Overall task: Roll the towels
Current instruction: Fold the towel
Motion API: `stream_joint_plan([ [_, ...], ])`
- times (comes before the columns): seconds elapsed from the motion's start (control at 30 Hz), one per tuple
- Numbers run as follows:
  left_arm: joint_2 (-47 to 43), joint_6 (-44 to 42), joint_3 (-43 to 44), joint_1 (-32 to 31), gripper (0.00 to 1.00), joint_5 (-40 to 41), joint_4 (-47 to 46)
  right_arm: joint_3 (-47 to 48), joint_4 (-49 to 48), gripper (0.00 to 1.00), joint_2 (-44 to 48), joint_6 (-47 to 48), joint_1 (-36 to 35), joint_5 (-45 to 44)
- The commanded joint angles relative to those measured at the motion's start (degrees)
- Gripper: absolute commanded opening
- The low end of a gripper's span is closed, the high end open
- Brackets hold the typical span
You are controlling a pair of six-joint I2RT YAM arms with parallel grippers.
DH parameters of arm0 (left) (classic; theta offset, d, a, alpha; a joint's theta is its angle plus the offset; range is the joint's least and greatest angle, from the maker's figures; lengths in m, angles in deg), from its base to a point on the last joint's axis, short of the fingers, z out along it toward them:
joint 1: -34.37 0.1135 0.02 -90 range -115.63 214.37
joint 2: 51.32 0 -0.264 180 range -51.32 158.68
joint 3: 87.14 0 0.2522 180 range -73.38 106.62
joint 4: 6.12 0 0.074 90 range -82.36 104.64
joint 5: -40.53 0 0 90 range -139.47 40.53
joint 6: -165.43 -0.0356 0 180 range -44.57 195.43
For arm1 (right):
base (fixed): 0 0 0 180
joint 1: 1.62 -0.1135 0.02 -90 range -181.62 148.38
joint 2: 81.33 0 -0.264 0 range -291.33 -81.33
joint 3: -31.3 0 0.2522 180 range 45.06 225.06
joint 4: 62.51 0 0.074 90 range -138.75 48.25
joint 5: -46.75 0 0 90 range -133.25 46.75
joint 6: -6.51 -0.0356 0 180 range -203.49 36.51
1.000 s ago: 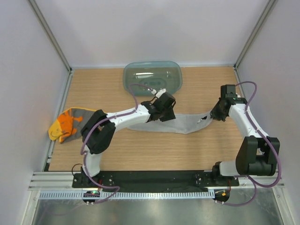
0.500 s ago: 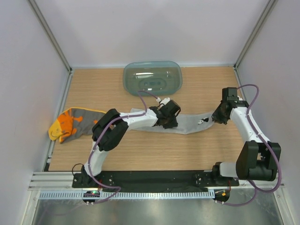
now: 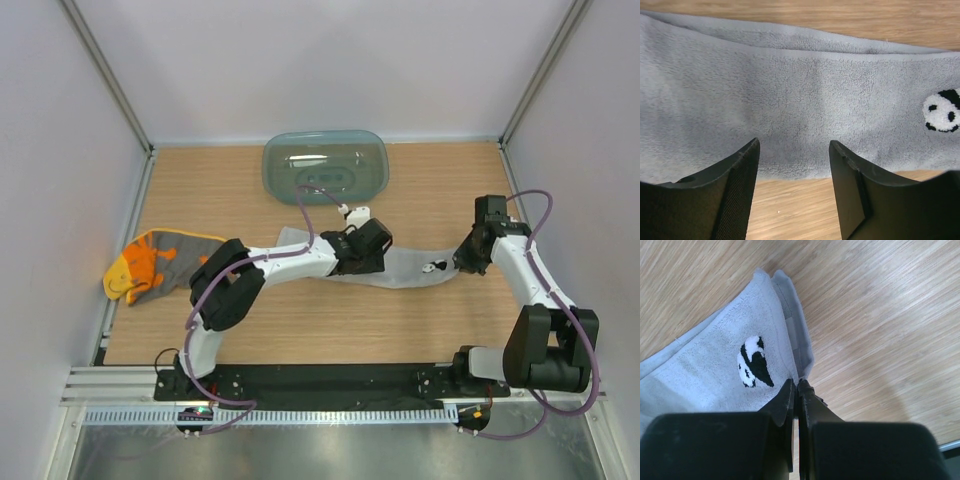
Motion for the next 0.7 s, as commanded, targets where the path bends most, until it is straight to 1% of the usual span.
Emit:
stream_joint_plan([
  [0.0,-5.45,-2.81,-0.24,0.06,0.58,4.5,2.23,0.15,-1.4,0.01,0.34,-0.21,0.13,0.24],
  [0.03,-6.33,-2.99,-0.5,-0.38,0.56,4.5,2.24,0.32,-1.32,0.01,0.26,-0.12,0.13,0.24],
  [0.17,-7.04,-3.87,-1.65,-1.78,0.52,2.66,2.32,0.32,-1.58,0.01,-0.1,0.06,0.13,0.07],
  [0.4,-3.35,0.09,-3.93,-2.58,0.43,-0.51,0.49,0.32,-1.93,0.01,-0.45,0.15,0.13,0.42],
  [0.5,-2.29,1.05,-4.81,-2.84,0.41,-0.78,-0.22,0.5,-1.93,0.01,-0.45,0.23,0.13,0.42],
  [0.67,0.43,1.41,-4.73,-2.84,0.4,0.89,-0.75,0.41,-1.93,0.01,-0.45,0.32,0.13,0.86],
])
